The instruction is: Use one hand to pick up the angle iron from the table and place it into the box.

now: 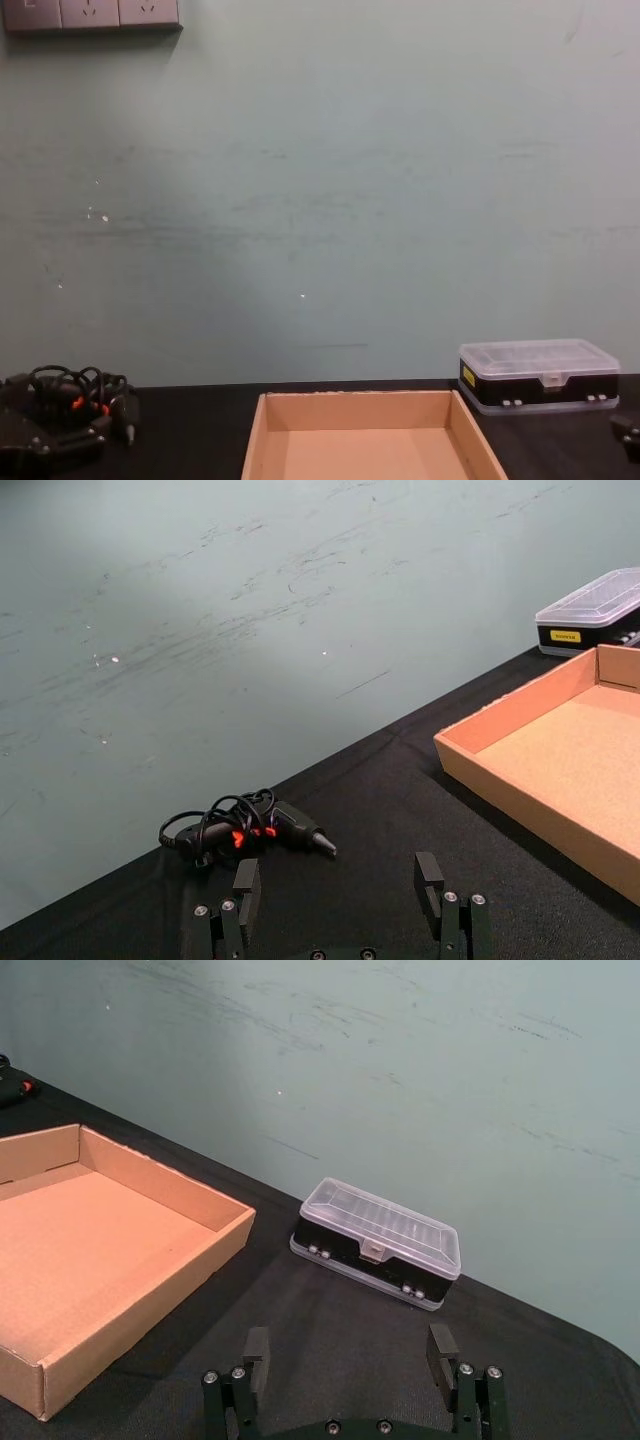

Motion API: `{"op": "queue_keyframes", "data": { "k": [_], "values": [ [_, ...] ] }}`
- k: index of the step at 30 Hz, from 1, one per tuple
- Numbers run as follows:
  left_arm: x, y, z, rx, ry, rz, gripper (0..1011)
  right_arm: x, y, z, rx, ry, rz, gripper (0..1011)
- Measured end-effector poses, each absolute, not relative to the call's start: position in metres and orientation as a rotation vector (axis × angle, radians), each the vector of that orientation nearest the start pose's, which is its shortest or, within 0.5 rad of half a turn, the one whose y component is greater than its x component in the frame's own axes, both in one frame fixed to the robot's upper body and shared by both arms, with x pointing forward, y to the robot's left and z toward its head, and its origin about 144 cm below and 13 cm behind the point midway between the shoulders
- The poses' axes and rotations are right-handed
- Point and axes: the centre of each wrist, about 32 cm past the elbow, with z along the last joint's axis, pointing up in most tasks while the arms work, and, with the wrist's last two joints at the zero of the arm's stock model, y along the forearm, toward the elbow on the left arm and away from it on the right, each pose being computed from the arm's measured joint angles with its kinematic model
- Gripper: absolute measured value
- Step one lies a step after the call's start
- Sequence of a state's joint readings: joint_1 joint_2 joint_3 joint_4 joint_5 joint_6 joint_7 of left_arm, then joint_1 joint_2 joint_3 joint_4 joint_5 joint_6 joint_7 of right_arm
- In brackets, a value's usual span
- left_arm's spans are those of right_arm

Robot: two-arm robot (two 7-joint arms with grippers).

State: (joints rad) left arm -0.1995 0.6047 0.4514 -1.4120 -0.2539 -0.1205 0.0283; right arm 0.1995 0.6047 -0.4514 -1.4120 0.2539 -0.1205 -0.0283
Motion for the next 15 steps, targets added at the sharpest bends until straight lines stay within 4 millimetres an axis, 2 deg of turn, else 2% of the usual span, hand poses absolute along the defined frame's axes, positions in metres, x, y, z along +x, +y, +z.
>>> {"op": "queue_keyframes", "data": {
  "k": [15],
  "values": [
    [0.4886, 0.3097, 1.1398, 0.304, -0.285, 1.248, 1011, 0.4886, -0.3096, 1.1398, -0.304, -0.285, -1.248, 1003]
  ]
}}
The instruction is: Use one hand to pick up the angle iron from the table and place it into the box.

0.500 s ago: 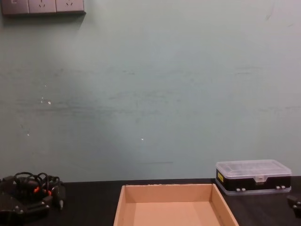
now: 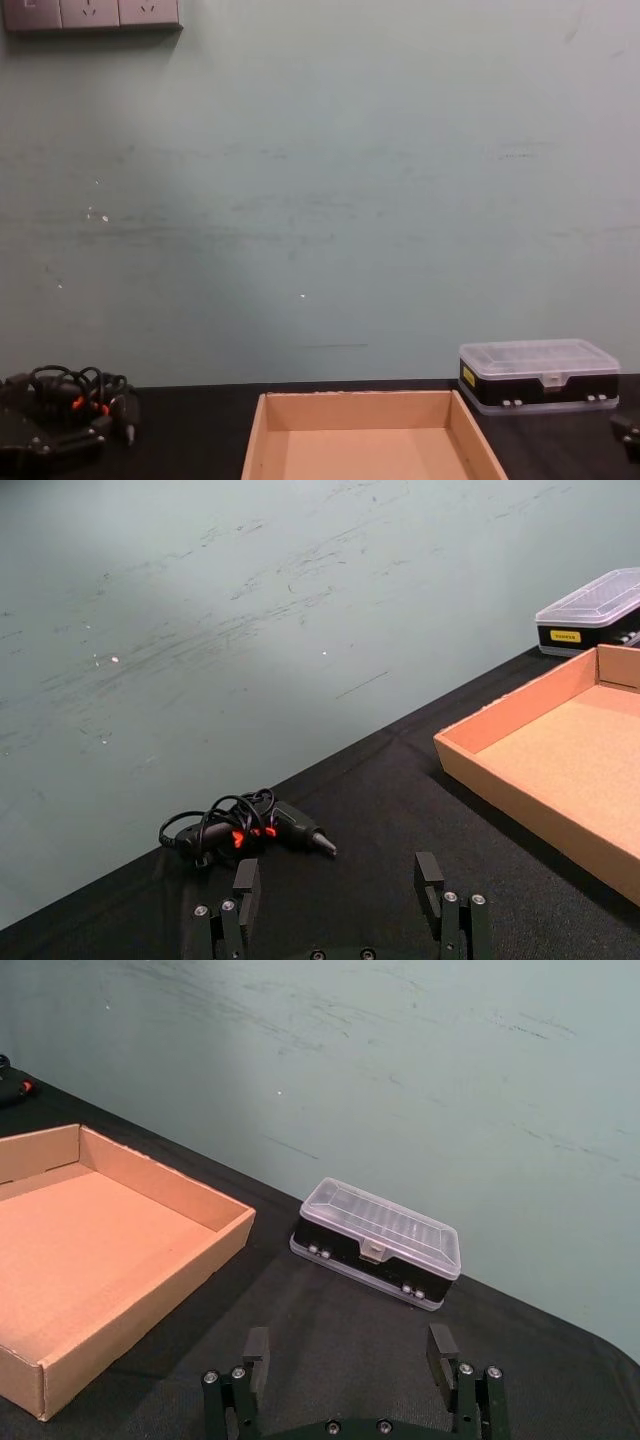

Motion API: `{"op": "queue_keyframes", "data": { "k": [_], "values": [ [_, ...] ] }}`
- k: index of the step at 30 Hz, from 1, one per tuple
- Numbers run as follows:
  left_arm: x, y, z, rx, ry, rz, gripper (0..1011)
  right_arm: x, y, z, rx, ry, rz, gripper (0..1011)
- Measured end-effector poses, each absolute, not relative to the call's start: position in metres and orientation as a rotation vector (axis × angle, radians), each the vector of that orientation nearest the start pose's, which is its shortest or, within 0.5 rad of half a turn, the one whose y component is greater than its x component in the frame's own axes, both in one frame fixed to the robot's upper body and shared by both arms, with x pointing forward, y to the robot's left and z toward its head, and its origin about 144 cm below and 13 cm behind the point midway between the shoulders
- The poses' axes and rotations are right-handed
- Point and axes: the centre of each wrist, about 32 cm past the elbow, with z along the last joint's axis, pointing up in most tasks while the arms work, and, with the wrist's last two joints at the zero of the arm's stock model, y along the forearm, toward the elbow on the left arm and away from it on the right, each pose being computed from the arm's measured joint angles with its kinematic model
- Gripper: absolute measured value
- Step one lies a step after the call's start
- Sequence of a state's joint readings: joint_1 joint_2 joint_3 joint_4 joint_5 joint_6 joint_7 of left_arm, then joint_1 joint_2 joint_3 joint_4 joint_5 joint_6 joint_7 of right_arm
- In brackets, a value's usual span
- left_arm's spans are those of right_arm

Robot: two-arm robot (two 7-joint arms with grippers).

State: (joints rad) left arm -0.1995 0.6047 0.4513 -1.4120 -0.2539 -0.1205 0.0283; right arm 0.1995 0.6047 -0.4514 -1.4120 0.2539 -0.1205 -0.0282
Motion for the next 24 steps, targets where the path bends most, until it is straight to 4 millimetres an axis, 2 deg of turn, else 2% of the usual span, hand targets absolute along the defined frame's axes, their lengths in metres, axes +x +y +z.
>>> {"op": "queue_keyframes", "data": {
  "k": [19, 24],
  "values": [
    [0.4886, 0.3097, 1.1398, 0.304, -0.285, 1.248, 1011, 0.4886, -0.3096, 1.1398, -0.304, -0.285, -1.248, 1003],
    [0.4886, 0.3097, 1.1398, 0.304, -0.285, 1.248, 1011, 0.4849, -0.3152, 1.1442, -0.278, -0.260, -1.242, 1003]
  ]
}}
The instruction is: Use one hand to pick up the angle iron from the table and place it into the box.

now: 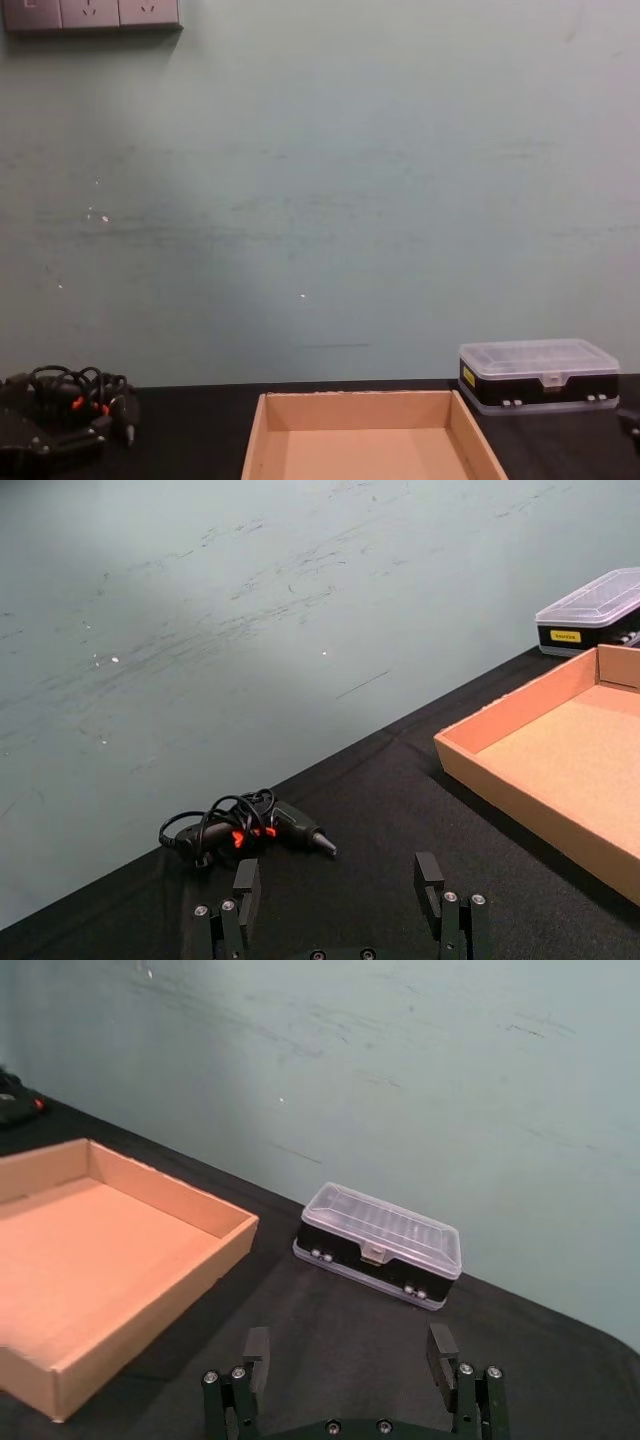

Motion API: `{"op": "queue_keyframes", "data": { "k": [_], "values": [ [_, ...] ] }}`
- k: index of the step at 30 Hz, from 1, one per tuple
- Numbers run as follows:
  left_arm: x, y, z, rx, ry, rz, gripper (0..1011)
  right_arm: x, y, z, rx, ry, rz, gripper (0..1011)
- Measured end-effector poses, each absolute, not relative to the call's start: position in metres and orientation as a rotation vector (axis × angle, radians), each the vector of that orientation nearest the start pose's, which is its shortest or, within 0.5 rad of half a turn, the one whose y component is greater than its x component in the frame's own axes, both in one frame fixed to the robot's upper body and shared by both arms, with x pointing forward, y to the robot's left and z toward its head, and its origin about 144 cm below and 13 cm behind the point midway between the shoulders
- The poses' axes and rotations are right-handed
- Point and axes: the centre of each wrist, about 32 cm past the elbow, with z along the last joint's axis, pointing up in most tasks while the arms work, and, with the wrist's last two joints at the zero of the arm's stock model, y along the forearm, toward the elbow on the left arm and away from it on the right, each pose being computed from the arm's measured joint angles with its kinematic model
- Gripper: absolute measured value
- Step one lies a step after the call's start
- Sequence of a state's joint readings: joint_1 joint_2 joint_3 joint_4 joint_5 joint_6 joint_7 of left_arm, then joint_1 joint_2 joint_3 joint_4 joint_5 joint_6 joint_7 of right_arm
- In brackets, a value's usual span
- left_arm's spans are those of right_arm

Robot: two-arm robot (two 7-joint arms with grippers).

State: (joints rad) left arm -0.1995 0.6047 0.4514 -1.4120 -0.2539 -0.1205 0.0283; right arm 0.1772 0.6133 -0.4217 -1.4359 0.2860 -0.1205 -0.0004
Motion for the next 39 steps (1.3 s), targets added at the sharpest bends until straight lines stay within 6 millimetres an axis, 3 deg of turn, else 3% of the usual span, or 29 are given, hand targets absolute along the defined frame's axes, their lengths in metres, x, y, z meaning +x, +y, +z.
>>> {"op": "queue_keyframes", "data": {
  "k": [7, 17, 23, 30, 39],
  "values": [
    [0.489, 0.310, 1.140, 0.304, -0.285, 1.248, 1011, 0.463, -0.321, 1.156, -0.241, -0.190, -1.199, 1003],
    [0.489, 0.310, 1.140, 0.304, -0.285, 1.248, 1011, 0.405, -0.328, 1.183, -0.292, -0.042, -1.115, 1003],
    [0.489, 0.310, 1.140, 0.304, -0.285, 1.248, 1011, 0.383, -0.329, 1.190, -0.341, 0.042, -1.062, 1003],
    [0.489, 0.310, 1.140, 0.305, -0.285, 1.248, 1011, 0.375, -0.325, 1.190, -0.384, 0.070, -1.007, 1003],
    [0.489, 0.310, 1.140, 0.304, -0.285, 1.248, 1011, 0.383, -0.319, 1.186, -0.434, 0.066, -0.974, 1003]
  ]
}}
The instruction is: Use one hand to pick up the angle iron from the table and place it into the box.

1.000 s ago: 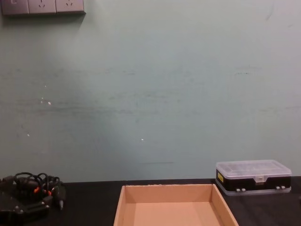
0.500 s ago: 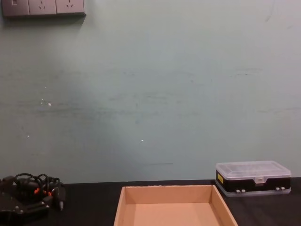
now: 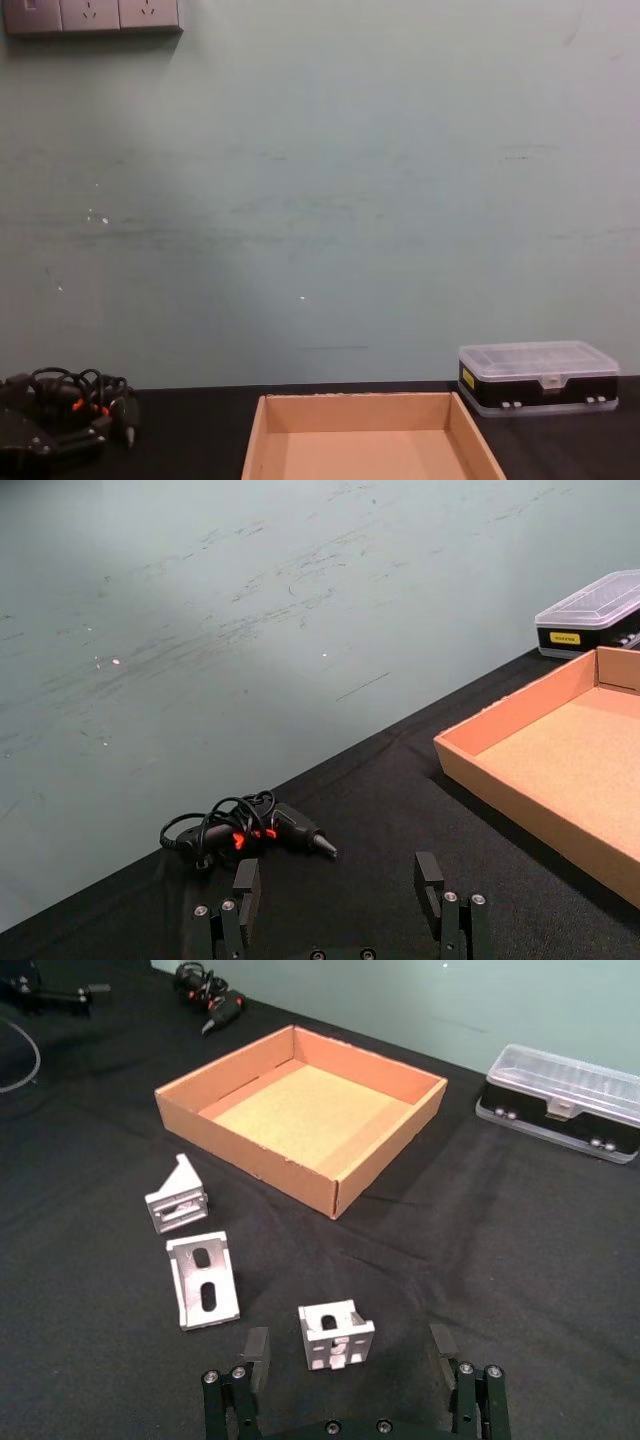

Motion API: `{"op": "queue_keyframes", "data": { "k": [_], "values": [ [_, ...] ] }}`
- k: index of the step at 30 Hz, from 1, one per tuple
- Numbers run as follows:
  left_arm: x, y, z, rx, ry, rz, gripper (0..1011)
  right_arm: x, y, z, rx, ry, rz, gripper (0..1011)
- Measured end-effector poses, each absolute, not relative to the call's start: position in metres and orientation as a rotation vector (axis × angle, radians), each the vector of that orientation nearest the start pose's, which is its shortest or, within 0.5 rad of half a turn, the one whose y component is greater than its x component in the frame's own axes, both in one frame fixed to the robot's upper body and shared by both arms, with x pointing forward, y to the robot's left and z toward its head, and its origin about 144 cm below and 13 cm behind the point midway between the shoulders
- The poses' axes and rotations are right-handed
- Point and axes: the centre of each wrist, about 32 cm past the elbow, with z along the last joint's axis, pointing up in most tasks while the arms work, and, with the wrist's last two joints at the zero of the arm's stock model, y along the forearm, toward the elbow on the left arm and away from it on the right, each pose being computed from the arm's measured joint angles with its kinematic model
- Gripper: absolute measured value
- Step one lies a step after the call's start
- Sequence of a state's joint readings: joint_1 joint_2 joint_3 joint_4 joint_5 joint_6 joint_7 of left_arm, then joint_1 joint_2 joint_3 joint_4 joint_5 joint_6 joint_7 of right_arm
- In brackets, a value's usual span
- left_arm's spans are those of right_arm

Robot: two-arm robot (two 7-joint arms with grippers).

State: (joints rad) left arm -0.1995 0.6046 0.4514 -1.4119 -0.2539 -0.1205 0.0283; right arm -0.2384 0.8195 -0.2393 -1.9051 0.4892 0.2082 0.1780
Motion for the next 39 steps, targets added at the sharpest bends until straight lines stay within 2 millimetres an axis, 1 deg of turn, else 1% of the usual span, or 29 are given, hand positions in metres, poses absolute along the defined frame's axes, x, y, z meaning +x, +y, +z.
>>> {"op": "queue_keyframes", "data": {
  "k": [10, 14, 26, 39],
  "values": [
    [0.489, 0.310, 1.140, 0.304, -0.285, 1.248, 1011, 0.402, -0.311, 1.177, -0.474, 0.082, -0.961, 1003],
    [0.489, 0.310, 1.140, 0.304, -0.285, 1.248, 1011, 0.406, -0.309, 1.175, -0.473, 0.090, -0.966, 1003],
    [0.489, 0.310, 1.140, 0.305, -0.285, 1.248, 1011, 0.412, -0.301, 1.171, -0.483, 0.100, -0.982, 1003],
    [0.489, 0.310, 1.140, 0.305, -0.285, 1.248, 1012, 0.413, -0.301, 1.171, -0.487, 0.104, -0.987, 1003]
  ]
}}
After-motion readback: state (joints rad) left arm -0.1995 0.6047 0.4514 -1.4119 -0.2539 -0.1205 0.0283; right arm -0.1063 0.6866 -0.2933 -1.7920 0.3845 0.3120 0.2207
